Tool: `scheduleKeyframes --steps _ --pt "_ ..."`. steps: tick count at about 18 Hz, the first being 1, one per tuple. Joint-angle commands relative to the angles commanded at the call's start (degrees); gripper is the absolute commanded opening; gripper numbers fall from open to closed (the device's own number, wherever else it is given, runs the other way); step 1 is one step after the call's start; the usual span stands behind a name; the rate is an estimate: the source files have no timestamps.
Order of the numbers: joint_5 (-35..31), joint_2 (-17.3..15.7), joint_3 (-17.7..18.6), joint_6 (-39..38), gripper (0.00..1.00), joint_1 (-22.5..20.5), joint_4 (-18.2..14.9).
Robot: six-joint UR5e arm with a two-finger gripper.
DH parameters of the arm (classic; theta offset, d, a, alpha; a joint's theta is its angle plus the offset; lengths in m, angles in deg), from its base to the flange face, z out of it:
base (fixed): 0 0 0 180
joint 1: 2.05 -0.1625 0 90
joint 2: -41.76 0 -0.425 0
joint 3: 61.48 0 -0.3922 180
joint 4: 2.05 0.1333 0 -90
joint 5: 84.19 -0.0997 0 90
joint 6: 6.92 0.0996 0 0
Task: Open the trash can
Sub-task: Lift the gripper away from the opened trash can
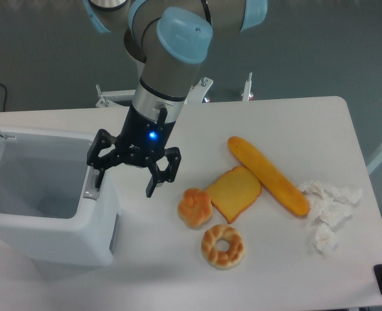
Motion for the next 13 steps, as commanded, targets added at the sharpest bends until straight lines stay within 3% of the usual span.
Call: scheduleKeyframes --steps 9,13 --pt "0.0 -0.6 -0.3 0.1 1.00 -0.4 0.0" --pt "-0.2 -0.8 -2.8 0.0 1.00 -3.1 0.1"
